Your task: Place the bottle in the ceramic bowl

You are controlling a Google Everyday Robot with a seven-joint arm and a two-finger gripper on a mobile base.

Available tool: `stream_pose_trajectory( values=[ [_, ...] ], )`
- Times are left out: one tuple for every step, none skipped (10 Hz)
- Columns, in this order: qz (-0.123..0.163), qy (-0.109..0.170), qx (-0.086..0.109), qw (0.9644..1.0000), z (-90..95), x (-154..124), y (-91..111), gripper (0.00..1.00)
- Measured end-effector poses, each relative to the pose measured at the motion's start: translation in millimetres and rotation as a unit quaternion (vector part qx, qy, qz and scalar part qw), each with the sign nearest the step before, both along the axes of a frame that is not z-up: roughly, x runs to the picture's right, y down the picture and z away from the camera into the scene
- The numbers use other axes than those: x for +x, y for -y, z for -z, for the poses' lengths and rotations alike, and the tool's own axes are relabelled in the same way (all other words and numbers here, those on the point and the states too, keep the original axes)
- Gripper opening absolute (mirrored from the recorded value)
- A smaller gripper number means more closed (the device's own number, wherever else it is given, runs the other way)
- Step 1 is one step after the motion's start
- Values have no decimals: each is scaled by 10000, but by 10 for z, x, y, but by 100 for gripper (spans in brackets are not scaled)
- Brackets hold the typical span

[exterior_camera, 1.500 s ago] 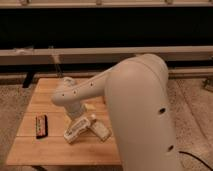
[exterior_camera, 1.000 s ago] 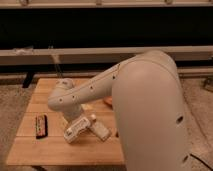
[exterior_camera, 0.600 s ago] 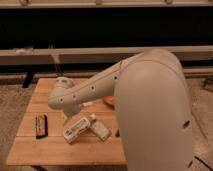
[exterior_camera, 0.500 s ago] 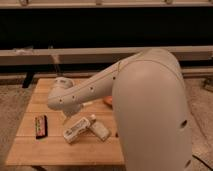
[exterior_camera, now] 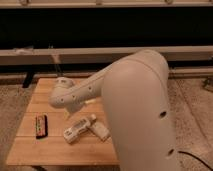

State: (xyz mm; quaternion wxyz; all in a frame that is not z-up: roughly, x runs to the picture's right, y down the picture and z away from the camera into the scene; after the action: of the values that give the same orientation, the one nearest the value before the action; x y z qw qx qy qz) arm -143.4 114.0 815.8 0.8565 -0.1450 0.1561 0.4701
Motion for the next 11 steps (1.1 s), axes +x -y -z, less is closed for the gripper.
stream_pose_trajectory(
  values=[
    [-42, -86, -35, 9999, -94, 61, -15, 99],
    [-73, -148, -84, 9998, -170, 106, -47, 99],
    [-77, -177, -123, 9997, -207, 123, -78, 99],
    [-73, -200, -167, 9996, -244, 136, -115, 99],
    [-43, -225, -214, 9995, -275, 155, -175, 99],
    [-1, -254, -259, 9993, -300, 172, -250, 99],
    [39, -269, -285, 9992, -310, 167, -296, 99],
    [92, -285, -315, 9991, -319, 151, -346, 99],
    [156, -304, -357, 9988, -339, 130, -413, 99],
    [233, -317, -399, 9984, -354, 103, -494, 99],
    [291, -324, -433, 9981, -357, 91, -566, 99]
  ],
)
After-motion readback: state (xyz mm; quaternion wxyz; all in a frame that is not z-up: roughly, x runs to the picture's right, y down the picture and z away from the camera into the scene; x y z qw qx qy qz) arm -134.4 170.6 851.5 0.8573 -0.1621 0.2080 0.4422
